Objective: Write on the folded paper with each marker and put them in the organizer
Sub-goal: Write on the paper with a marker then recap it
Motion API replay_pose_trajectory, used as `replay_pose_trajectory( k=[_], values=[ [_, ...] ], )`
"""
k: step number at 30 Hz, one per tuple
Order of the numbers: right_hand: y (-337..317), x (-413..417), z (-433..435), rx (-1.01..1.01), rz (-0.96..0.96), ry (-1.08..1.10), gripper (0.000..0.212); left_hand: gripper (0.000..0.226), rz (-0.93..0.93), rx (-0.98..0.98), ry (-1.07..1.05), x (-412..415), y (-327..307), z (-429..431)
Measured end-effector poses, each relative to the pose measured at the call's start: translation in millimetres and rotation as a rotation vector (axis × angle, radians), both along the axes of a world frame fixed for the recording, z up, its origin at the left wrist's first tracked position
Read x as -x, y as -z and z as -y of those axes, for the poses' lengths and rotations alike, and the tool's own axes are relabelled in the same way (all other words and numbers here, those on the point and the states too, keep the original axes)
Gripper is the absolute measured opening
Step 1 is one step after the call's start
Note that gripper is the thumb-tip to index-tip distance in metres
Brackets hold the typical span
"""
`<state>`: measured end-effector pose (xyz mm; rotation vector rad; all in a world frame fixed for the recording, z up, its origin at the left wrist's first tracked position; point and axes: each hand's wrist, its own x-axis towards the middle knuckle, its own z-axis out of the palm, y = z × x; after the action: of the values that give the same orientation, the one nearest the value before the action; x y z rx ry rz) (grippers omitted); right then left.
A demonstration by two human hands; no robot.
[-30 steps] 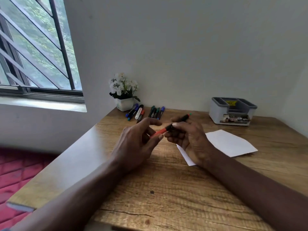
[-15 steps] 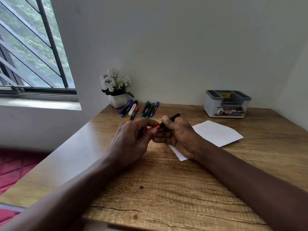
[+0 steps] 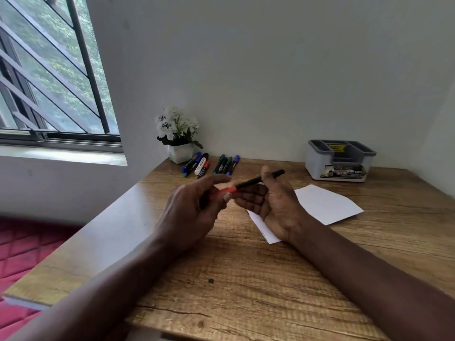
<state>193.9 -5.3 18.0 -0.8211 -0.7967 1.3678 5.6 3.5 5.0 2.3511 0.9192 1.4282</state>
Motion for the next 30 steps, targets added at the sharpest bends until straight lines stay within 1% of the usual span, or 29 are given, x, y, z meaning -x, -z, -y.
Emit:
replay_pose_trajectory(
  k=[1,2,3,4,5,7,9,12,17,19,22,25,27,30],
  values=[
    [0,-1,0,-0.013,0.014,0.083,0.042,0.033,0.077,0.035,0.005,3,0,-3],
    [0,-4,1,-0.046,0.094,0.205,0.040,0.032,0.147,0.065,0.002,5,-1,-6],
    [-1,-7,1,-0.110,0.221,0.347,0.036,0.029,0.189,0.086,-0.014,7,-3,-10],
    [-3,-9,1,-0.193,0.338,0.469,0.032,0.026,0.192,0.101,-0.041,8,-5,-16],
    [-6,-11,2,-0.271,0.417,0.546,0.028,0.021,0.161,0.117,-0.070,8,-8,-23],
    [-12,-13,3,-0.360,0.454,0.596,0.026,0.013,0.037,0.138,-0.129,3,-15,-39],
    [-16,-16,4,-0.346,0.468,0.618,0.028,0.017,-0.105,0.122,-0.209,-7,-23,-55],
    [-13,-22,2,-0.256,0.491,0.623,0.033,0.026,-0.257,0.121,-0.281,-26,-27,-76],
    [-3,-32,-11,-0.091,0.459,0.594,0.024,0.030,-0.404,0.167,-0.269,-44,-8,-93],
    [1,-33,-17,-0.031,0.439,0.571,0.023,0.035,-0.446,0.182,-0.263,-46,-1,-95],
    [2,-34,-19,0.006,0.436,0.517,0.029,0.043,-0.472,0.181,-0.281,-46,-2,-93],
    [1,-34,-18,-0.016,0.404,0.427,0.038,0.061,-0.476,0.155,-0.311,-37,-2,-83],
    [0,-36,-19,-0.036,0.365,0.340,0.045,0.077,-0.533,0.140,-0.341,-25,1,-75],
    [-2,-40,-21,-0.075,0.344,0.243,0.052,0.098,-0.610,0.217,-0.338,-9,-1,-66]
  ],
)
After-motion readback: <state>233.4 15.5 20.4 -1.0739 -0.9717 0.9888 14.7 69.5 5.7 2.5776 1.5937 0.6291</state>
